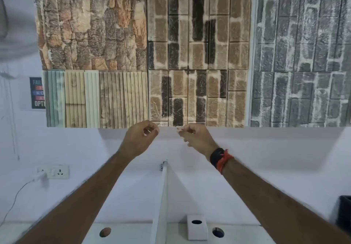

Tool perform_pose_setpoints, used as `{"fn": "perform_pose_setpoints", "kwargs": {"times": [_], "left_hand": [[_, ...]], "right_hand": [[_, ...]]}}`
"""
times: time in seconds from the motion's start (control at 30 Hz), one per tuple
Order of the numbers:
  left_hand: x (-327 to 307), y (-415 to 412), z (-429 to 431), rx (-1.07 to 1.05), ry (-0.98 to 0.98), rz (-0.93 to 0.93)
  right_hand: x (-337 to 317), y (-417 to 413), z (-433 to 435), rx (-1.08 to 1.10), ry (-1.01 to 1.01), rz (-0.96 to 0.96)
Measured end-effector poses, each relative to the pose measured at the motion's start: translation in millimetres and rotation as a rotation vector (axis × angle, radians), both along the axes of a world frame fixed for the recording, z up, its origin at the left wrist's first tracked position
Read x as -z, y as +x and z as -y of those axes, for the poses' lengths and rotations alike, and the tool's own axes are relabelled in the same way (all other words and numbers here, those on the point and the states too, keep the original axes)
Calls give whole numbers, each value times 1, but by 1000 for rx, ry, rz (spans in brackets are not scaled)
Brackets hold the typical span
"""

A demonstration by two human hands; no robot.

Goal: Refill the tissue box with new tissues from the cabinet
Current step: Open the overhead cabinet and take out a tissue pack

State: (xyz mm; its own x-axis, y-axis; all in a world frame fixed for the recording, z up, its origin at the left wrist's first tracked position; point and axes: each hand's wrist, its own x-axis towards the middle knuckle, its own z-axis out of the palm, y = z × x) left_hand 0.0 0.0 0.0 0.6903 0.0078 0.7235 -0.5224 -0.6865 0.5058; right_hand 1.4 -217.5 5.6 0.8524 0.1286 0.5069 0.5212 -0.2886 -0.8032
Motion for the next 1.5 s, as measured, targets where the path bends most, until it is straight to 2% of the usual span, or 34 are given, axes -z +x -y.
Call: {"fn": "perform_pose_setpoints", "kwargs": {"times": [0.1,0.23,0.33,0.63,0.83,1.0,1.17,1.5], "left_hand": [[10,2,-14,-66,-105,-13],[25,4,-35,-105,-161,-61],[30,9,-52,-93,-177,-86],[38,20,-75,16,-211,-108],[48,15,-81,63,-238,-95],[52,-9,-74,85,-269,-103],[41,-49,-49,101,-312,-88],[50,-128,47,138,-223,-138]], "right_hand": [[11,8,-20,-148,237,-306],[25,29,-57,-278,582,-529],[26,48,-86,-337,755,-610],[3,91,-138,-237,1044,-579],[7,77,-141,-165,1032,-563],[16,34,-131,-149,1048,-520],[20,-28,-113,-223,1118,-463],[27,-147,-21,-329,1260,-344]]}}
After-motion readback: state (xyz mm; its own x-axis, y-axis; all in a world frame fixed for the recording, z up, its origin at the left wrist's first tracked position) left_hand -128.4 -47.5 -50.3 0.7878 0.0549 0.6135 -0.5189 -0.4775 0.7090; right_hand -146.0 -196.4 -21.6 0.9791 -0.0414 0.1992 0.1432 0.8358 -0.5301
